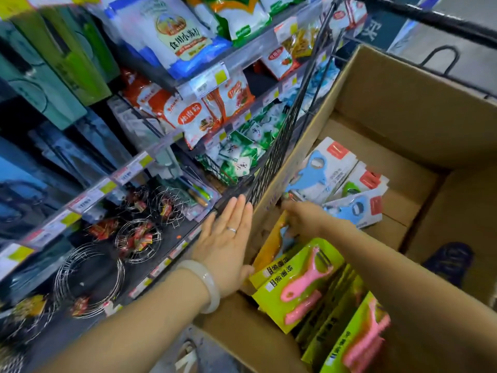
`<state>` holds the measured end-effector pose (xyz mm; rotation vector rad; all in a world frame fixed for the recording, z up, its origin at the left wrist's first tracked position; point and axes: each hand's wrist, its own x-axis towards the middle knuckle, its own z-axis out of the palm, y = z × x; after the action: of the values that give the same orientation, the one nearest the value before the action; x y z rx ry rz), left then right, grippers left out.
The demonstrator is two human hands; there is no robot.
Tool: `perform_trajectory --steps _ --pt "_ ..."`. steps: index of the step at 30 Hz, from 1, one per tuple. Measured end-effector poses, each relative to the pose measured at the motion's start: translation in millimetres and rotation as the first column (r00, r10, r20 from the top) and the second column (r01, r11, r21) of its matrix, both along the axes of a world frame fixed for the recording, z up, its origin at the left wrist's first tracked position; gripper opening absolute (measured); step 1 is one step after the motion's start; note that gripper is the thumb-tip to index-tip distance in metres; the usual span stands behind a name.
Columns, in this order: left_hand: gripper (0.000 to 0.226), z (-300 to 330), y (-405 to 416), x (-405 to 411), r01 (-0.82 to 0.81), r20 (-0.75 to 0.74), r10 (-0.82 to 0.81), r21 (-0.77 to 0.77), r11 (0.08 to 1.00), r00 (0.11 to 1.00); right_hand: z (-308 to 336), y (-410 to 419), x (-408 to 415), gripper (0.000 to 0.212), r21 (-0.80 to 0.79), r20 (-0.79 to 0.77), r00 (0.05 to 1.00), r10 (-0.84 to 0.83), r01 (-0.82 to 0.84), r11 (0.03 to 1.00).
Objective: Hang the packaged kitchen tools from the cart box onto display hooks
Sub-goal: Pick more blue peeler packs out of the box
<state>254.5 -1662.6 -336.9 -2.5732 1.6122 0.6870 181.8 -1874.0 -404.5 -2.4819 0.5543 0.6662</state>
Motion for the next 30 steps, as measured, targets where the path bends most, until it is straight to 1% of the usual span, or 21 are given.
perform_trajectory --steps 4,7,8,10,11,12,14,15,16,18,19,21,22,23,24,25,26,27,28,29,30 --pt "0.106 5 -1 1 -0.027 -0.062 0.029 0.045 0.999 0.998 63 -20 -18 0.029 0.042 0.192 0.976 -0.104 0.097 0.994" --pt "0.110 15 -6 3 -0.003 -0.045 0.005 0.048 0.999 0.999 117 -22 -25 0.040 0.067 0.305 0.943 -0.132 0.117 0.991" --pt "0.112 21 -10 3 -0.008 -0.068 0.009 0.010 1.000 0.998 133 -21 -25 0.037 0.072 0.339 0.930 -0.144 0.127 0.989" --pt "0.112 33 -21 2 -0.055 -0.173 0.029 -0.145 0.988 0.985 164 -14 -23 0.029 0.094 0.399 0.903 -0.156 0.129 0.987" --pt "0.110 40 -27 0 -0.116 -0.259 0.052 -0.242 0.963 0.965 178 -9 -22 0.027 0.121 0.431 0.887 -0.167 0.126 0.985" --pt "0.106 46 -32 -3 -0.218 -0.367 0.087 -0.334 0.917 0.926 191 -3 -20 0.026 0.168 0.462 0.867 -0.188 0.123 0.978" --pt "0.084 58 -37 -6 -0.453 -0.567 0.155 -0.433 0.779 0.809 212 7 -18 0.027 0.265 0.532 0.808 -0.253 0.125 0.956" --pt "0.068 64 -38 -8 -0.517 -0.619 0.159 -0.457 0.724 0.769 218 11 -17 0.028 0.285 0.561 0.779 -0.280 0.136 0.949" --pt "0.050 69 -39 -8 -0.539 -0.642 0.146 -0.475 0.696 0.753 222 13 -18 0.029 0.295 0.577 0.760 -0.300 0.149 0.944" --pt "0.025 77 -40 -6 -0.565 -0.697 0.102 -0.478 0.672 0.710 224 14 -20 0.033 0.283 0.599 0.729 -0.331 0.194 0.939" --pt "0.021 80 -41 -4 -0.593 -0.733 0.090 -0.466 0.656 0.675 224 11 -23 0.035 0.265 0.626 0.697 -0.349 0.231 0.936" --pt "0.022 83 -42 1 -0.670 -0.792 0.103 -0.431 0.605 0.602 220 4 -29 0.038 0.253 0.706 0.572 -0.416 0.346 0.904" --pt "0.022 83 -42 4 -0.711 -0.812 0.121 -0.415 0.568 0.571 214 -1 -34 0.034 0.277 0.742 0.483 -0.465 0.412 0.868" --pt "0.023 82 -41 7 -0.748 -0.829 0.138 -0.402 0.528 0.543 205 -4 -38 0.025 0.308 0.756 0.405 -0.515 0.474 0.825" --pt "0.024 81 -40 9 -0.779 -0.842 0.156 -0.385 0.494 0.516 188 -8 -41 0.015 0.302 0.746 0.385 -0.544 0.532 0.791" --pt "0.024 79 -37 10 -0.800 -0.849 0.179 -0.369 0.473 0.497 168 -11 -43 0.012 0.231 0.705 0.459 -0.541 0.573 0.786" --pt "0.023 75 -34 11 -0.811 -0.848 0.210 -0.350 0.469 0.487 141 -11 -42 0.016 0.118 0.596 0.622 -0.508 0.558 0.821" --pt "0.023 72 -30 11 -0.811 -0.840 0.238 -0.334 0.480 0.487 115 -6 -40 0.020 0.021 0.419 0.798 -0.434 0.469 0.883" --pt "0.023 67 -26 12 -0.805 -0.829 0.264 -0.319 0.500 0.492 87 2 -35 0.023 -0.036 0.231 0.921 -0.315 0.331 0.943" --pt "0.023 62 -22 10 -0.794 -0.821 0.277 -0.305 0.526 0.499 64 11 -31 0.024 -0.060 0.085 0.978 -0.189 0.194 0.979" --pt "0.022 57 -18 8 -0.789 -0.819 0.286 -0.289 0.542 0.497 43 20 -26 0.023 -0.072 -0.023 0.997 -0.078 0.076 0.994"
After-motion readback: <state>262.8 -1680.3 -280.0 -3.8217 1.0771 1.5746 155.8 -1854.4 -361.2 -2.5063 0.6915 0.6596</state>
